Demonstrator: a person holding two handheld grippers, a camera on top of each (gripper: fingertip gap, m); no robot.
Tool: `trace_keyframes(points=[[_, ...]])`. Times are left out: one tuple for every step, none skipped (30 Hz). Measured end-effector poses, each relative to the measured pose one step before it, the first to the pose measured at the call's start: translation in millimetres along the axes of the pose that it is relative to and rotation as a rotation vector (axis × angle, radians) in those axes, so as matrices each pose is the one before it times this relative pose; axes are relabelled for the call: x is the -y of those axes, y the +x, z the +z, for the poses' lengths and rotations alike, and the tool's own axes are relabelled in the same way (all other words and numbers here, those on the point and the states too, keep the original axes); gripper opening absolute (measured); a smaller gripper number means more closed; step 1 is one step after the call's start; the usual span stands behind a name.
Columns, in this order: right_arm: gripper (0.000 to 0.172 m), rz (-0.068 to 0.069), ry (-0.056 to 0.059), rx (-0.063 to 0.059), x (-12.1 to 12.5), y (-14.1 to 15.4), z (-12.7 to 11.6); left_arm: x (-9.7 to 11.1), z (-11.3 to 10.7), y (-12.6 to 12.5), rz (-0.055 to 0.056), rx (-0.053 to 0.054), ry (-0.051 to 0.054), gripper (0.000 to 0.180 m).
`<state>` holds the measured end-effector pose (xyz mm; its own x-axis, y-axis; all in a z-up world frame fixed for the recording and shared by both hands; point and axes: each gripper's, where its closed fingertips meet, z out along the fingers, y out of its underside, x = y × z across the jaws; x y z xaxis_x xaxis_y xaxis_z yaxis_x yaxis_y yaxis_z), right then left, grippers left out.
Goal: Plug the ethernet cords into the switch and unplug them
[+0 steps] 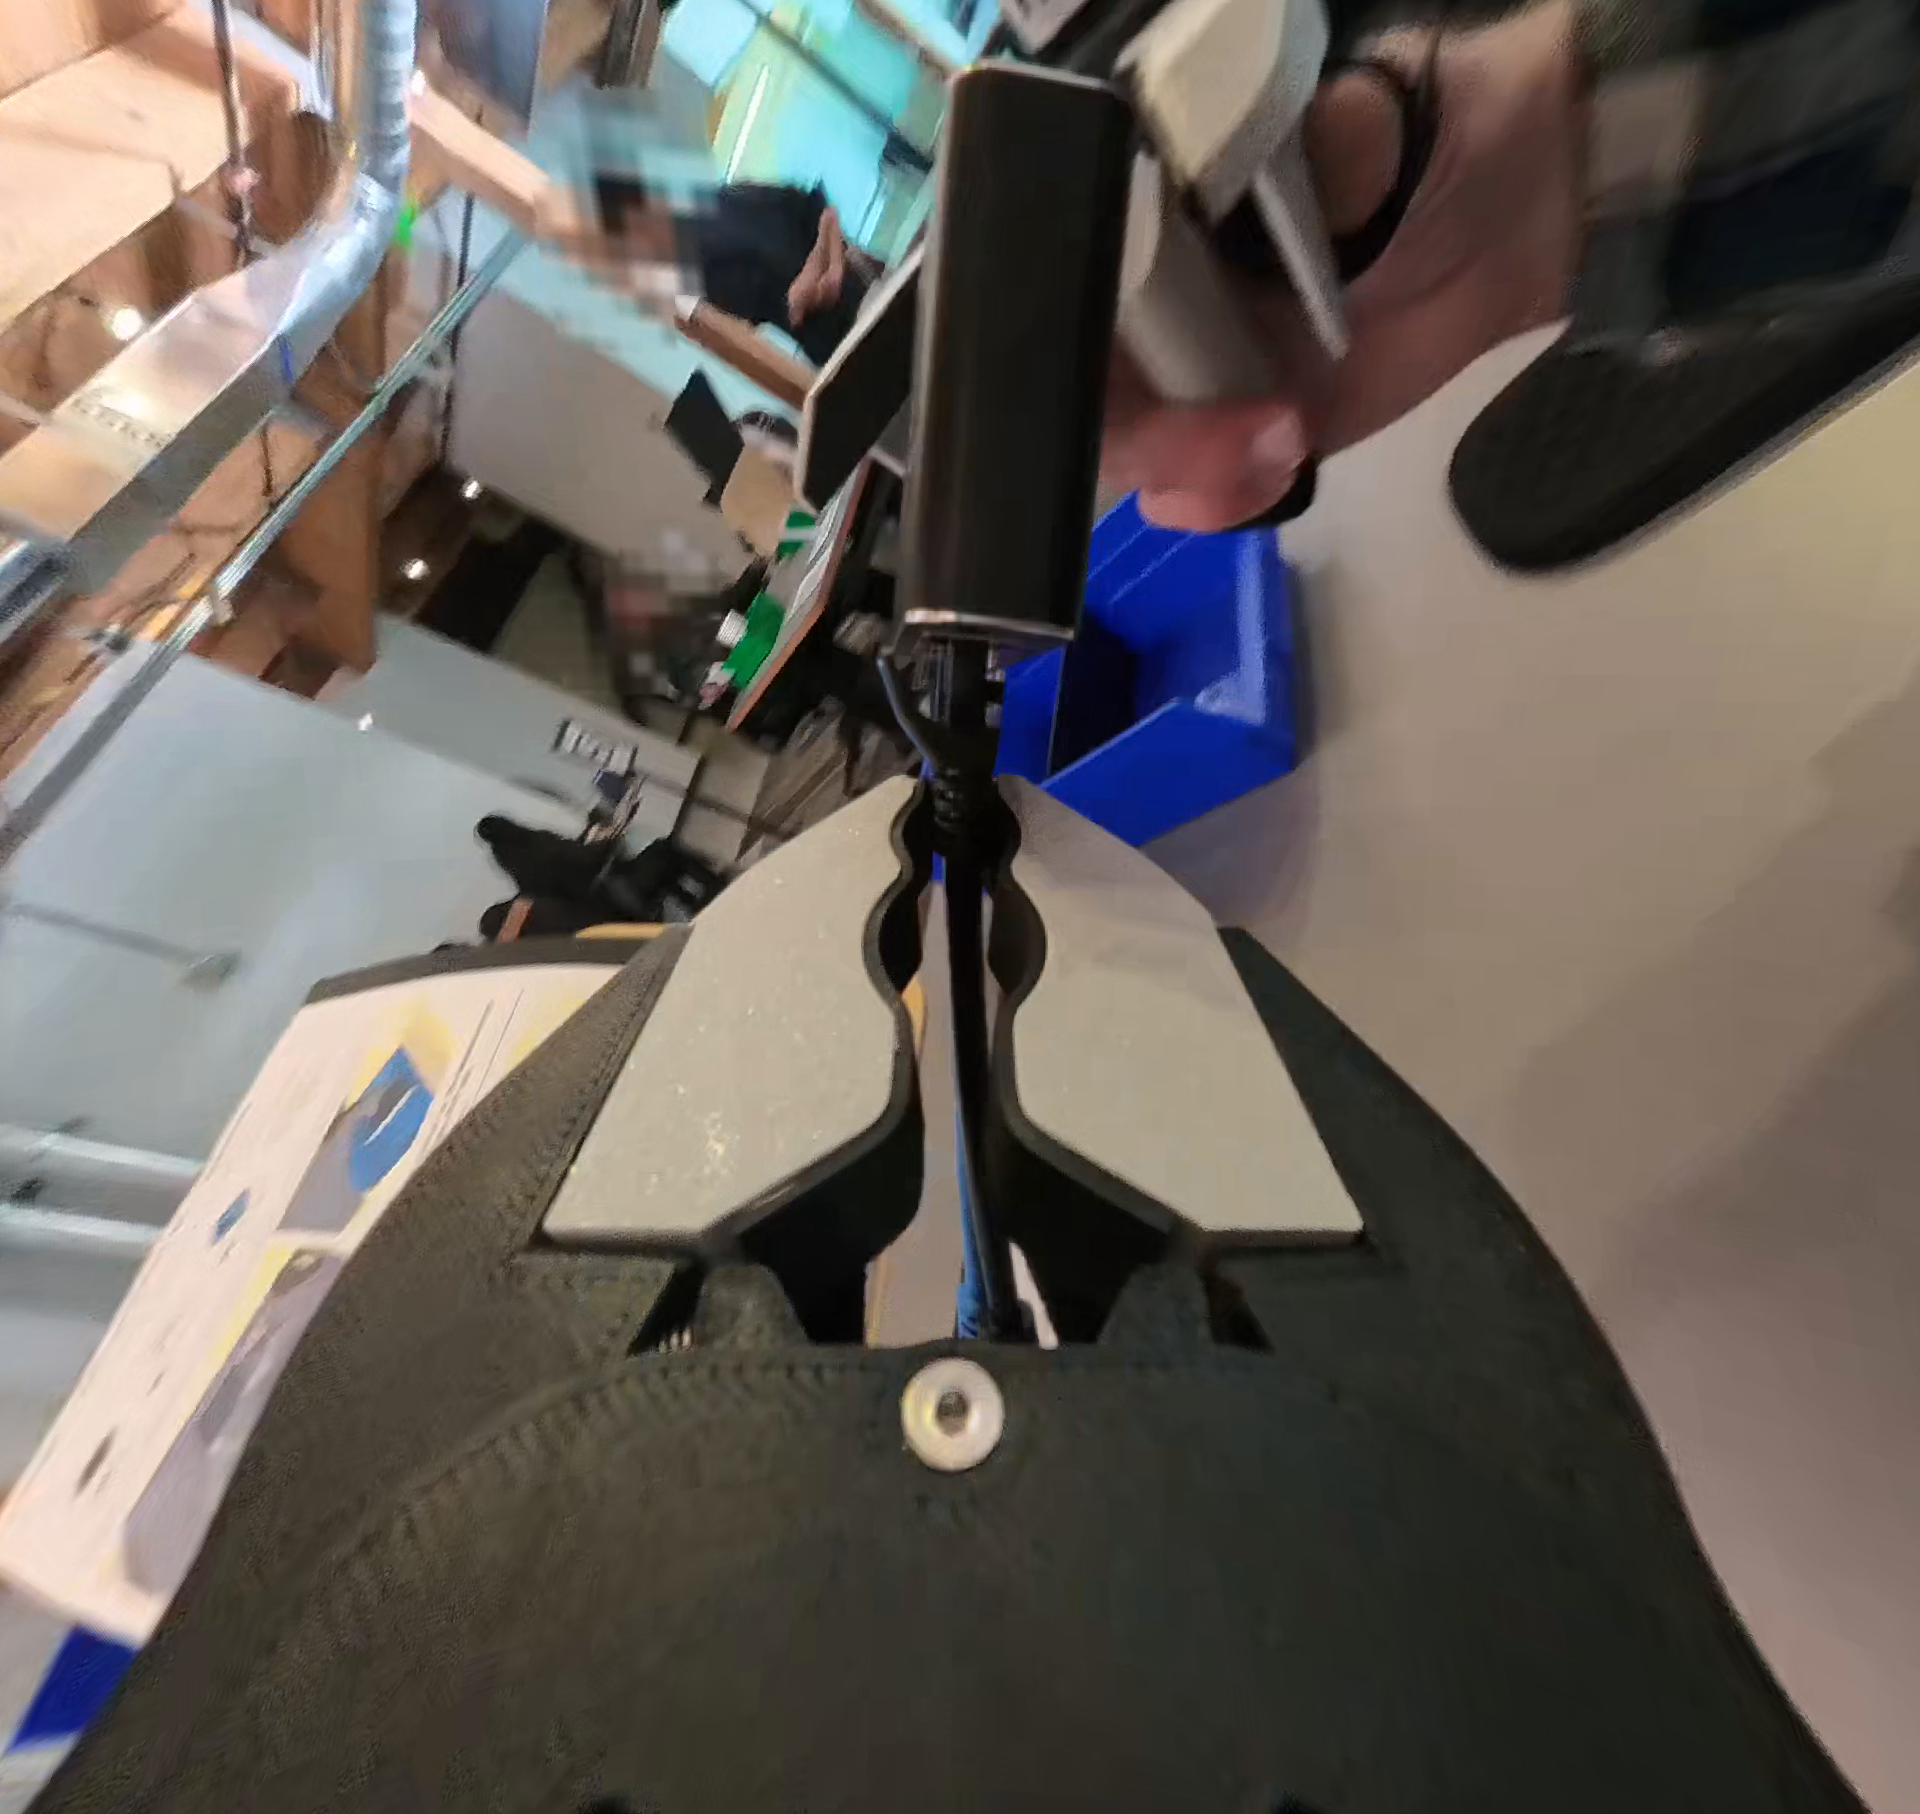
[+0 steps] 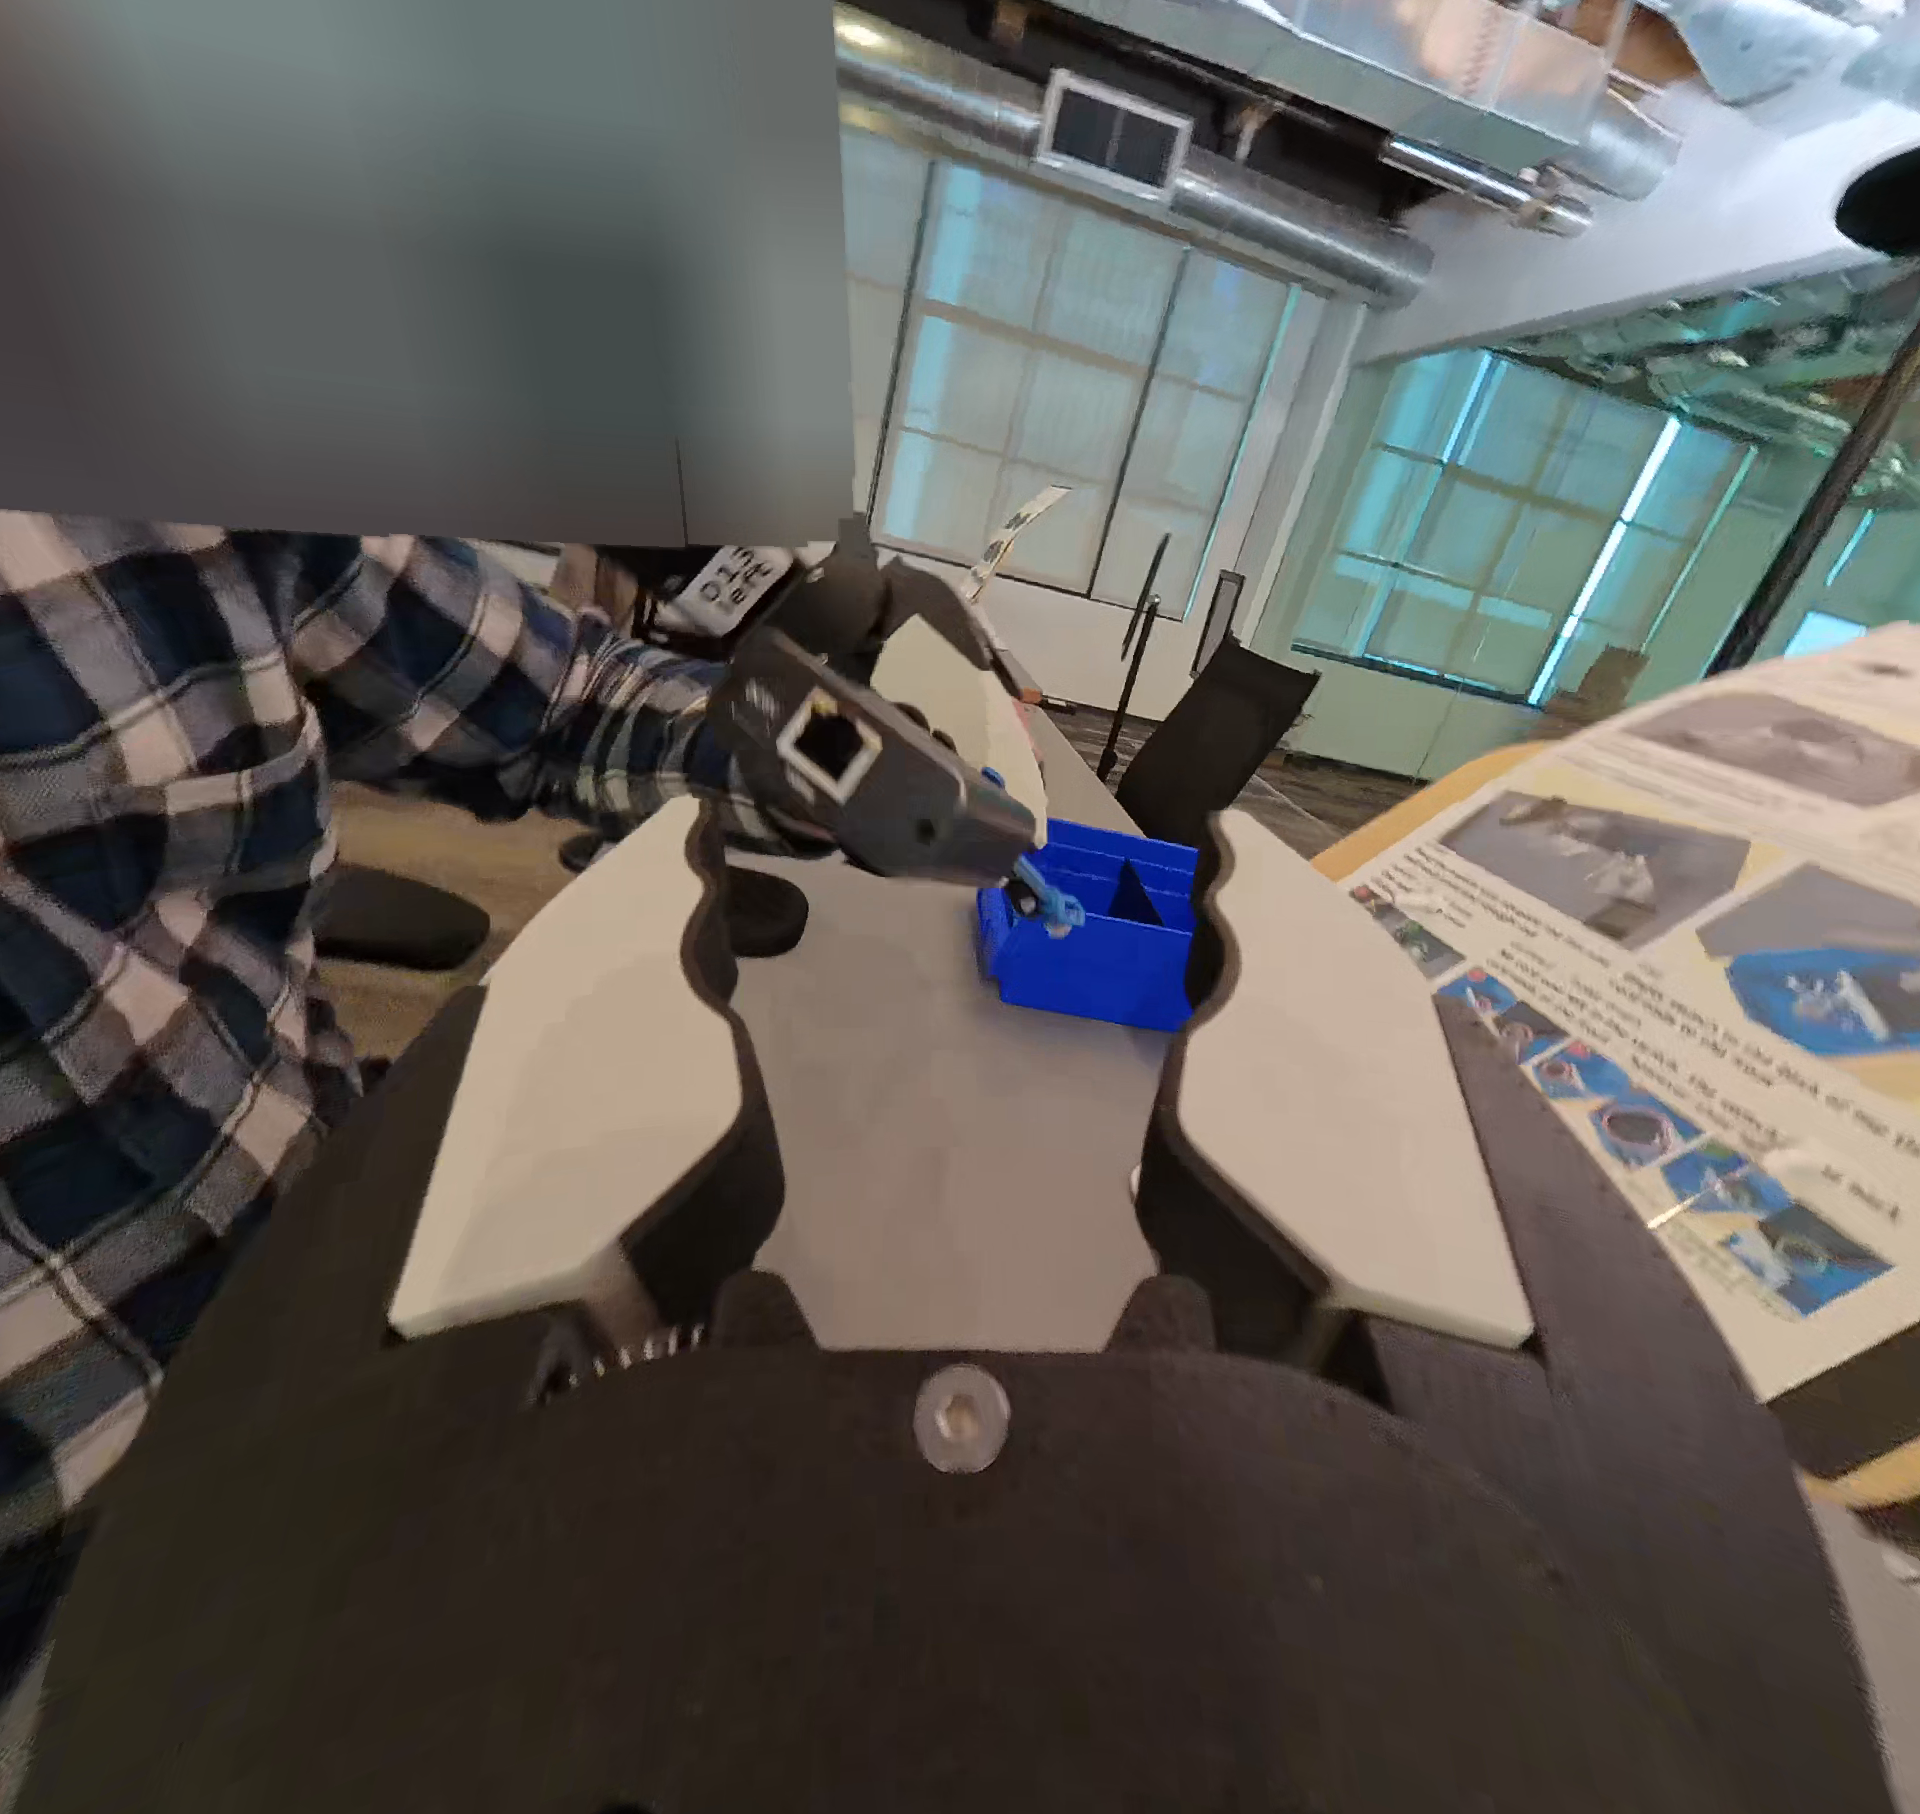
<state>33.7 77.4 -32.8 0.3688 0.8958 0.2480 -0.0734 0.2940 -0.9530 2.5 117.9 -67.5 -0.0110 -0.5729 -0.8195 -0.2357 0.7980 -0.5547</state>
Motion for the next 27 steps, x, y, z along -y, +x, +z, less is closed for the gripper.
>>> trace_keyframes(points=[[0.083,-0.0419,-0.0099,0.0124,3.59,-4.55,2.49,6.32,-2.99,0.44,-0.0163,-0.0244,0.0396,0.007],[0.079,-0.0415,-0.0107,0.0169,3.67,-5.19,4.05,6.44,-2.23,1.76,-0.022,-0.0387,0.0402,0.008],[0.075,-0.0393,-0.0155,0.0188,2.73,-5.23,5.45,5.87,-1.55,0.64,-0.0209,-0.0261,0.0342,0.008],[0.071,-0.0359,-0.0186,0.0156,1.89,-4.97,5.92,4.17,-0.75,-0.47,-0.0114,-0.0102,0.0225,0.008],[0.066,-0.0348,-0.0089,0.021,2.93,-5.85,5.89,3.29,-0.59,0.69,-0.0141,-0.0191,0.0176,0.008],[0.059,-0.0256,-0.0067,0.0237,2.79,-5.57,5.53,2.88,-0.31,1.39,-0.0161,-0.0198,0.0166,0.008],[0.049,-0.0219,-0.0093,0.0123,2.17,-3.64,5.06,0.09,0.54,0.91,-0.0125,-0.0148,0.0101,0.007],[0.037,-0.0266,-0.0052,-0.0076,2.49,-0.74,3.59,-0.26,-0.01,2.9,-0.0032,-0.0228,0.0071,0.008],[0.033,-0.0261,-0.0062,-0.0055,2.1,-0.63,2.47,-0.04,0.09,1.71,-0.0001,-0.0136,0.0053,0.008],[0.031,-0.0137,-0.0125,-0.0043,0.84,0.15,1.99,0.19,0.01,1.61,-0.0047,-0.0142,0.0044,0.008],[0.029,-0.0093,-0.0177,-0.0105,0.31,1.67,1.31,-0.04,0.96,0.39,-0.016,-0.013,0.007,0.008],[0.027,-0.0104,-0.0283,-0.0154,-0.83,2.65,1.05,-1.32,0.77,-0.72,-0.0187,-0.012,-0.0006,0.008],[0.027,-0.011,-0.0386,-0.0125,-2.38,2.77,1.02,-1.36,0.24,-2.08,-0.0079,0.0062,-0.0031,0.008],[0.026,-0.0107,-0.0356,-0.0168,-2.26,3.7,0.73,-1.97,-0.38,-4.37,0.0012,0.022,-0.0033,0.009],[0.026,-0.0032,-0.0307,-0.0135,-1.81,3.58,0.75,-2.95,-0.6,-3.83,-0.0046,0.0147,-0.0093,0.015],[0.026,-0.0067,-0.0305,-0.0116,-1.76,3.12,0.7,-2.9,0.12,-4.76,-0.0117,0.0131,-0.0112,0.026],[0.025,-0.0116,-0.043,-0.0141,-3.38,3.38,0.7,-1.62,-1.42,-5.08,-0.0089,0.0173,-0.0031,0.033],[0.026,-0.0143,-0.0424,-0.0144,-3.6,3.28,0.04,-0.29,-2.1,-4.26,-0.005,0.0169,-0.0004,0.037],[0.026,-0.0126,-0.0363,-0.0117,-3.17,3.07,-0.41,0.03,-2.06,-3.39,0.0002,0.0168,-0.0068,0.041],[0.026,-0.0125,-0.0401,-0.0086,-3.83,2.75,-0.33,-0.54,-1.89,-4.92,0.003,0.0181,-0.0124,0.045],[0.026,-0.0154,-0.0493,-0.0112,-5.25,2.9,0.02,2.12,-2.1,-2.98,0.0129,0.0187,-0.0042,0.046],[0.026,-0.0194,-0.0545,-0.0162,-5.91,3.24,0.57,4.09,-1.23,-3.1,0.0232,0.0181,0.0,0.045],[0.026,-0.0254,-0.061,-0.0151,-6.66,2.49,1.26,5.15,0.78,-0.73,0.0201,0.0096,-0.0055,0.042],[0.025,-0.0283,-0.0638,-0.0114,-6.74,1.34,2.32,4.33,1.14,0.13,0.0173,0.0005,-0.0134,0.04],[0.026,-0.0279,-0.0585,-0.0083,-5.76,0.37,2.69,2.48,0.51,0.99,0.0228,0.0028,-0.0164,0.037],[0.026,-0.0248,-0.0478,-0.0057,-4.35,-0.22,2.91,1.88,2.49,1.47,0.026,-0.0003,-0.0196,0.036],[0.026,-0.0178,-0.0352,-0.0011,-2.59,-0.85,2.74,0.03,2.49,2.13,0.0286,-0.0087,-0.0295,0.035]])
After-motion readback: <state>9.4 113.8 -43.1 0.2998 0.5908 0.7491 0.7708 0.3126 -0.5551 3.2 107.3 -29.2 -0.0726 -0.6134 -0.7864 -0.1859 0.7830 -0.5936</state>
